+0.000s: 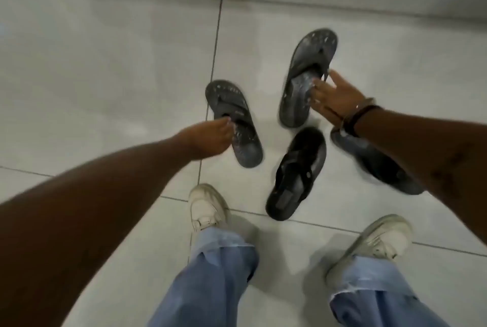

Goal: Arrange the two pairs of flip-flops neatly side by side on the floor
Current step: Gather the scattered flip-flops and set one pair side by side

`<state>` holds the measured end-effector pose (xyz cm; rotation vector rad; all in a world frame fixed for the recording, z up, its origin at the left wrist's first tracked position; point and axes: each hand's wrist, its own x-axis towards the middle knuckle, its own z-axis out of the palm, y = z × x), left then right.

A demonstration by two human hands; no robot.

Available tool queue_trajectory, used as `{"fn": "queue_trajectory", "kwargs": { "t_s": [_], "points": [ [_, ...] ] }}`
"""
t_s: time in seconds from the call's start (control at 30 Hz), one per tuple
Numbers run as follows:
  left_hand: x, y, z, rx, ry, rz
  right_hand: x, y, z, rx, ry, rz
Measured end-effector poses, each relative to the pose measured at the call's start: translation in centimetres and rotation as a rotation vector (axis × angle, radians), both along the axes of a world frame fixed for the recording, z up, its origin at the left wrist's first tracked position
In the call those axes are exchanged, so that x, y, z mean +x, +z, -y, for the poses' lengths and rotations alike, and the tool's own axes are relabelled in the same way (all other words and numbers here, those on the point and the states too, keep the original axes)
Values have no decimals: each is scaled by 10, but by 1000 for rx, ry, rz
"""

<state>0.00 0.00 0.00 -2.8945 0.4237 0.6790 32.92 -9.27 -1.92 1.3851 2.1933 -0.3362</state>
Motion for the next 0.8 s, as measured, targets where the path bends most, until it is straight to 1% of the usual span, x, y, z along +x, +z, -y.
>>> {"fn": "queue_trajectory", "kwargs": {
  "t_s": [0.03, 0.1, 0.2, 0.3, 0.37, 0.4, 0.47, 0.5, 0.53, 0.6, 0.63, 0.67, 0.73, 0.8],
  "points": [
    [1, -22, -8, 70, -17, 10, -3, -18, 1, 84, 29, 29],
    [-1, -51, -20, 99, 12, -125, -4, -39, -3, 185, 76, 77],
    [1, -71, -22, 155, 30, -201, 1, -54, -6, 202, 117, 172],
    [5, -70, -25, 141, 62, -207, 11, -60, -22, 208, 145, 217],
    [6, -69, -27, 90, 182, -234, 14, -61, -34, 192, 168, 198],
    [8, -65, -28, 72, 246, -217, 15, -62, -37, 183, 167, 172],
    [13, -59, -31, 11, 462, -188, 9, -58, -42, 209, 132, 150],
    [17, -57, -30, -28, 621, -198, 3, -53, -44, 200, 74, 138],
    [22, -56, -30, -62, 804, -169, -4, -48, -45, 178, -35, 71],
    [35, -52, -29, -152, 1225, -106, -30, -37, -57, 135, -302, -103],
    [40, -52, -28, -212, 1386, -70, -45, -33, -65, 129, -457, -167],
    [46, -51, -30, -272, 1503, -43, -60, -29, -74, 139, -609, -217],
    [53, -51, -34, -361, 1663, -28, -88, -27, -87, 119, -901, -328],
    [57, -49, -37, -398, 1722, -33, -114, -28, -98, 26, -1134, -418]
  ]
}}
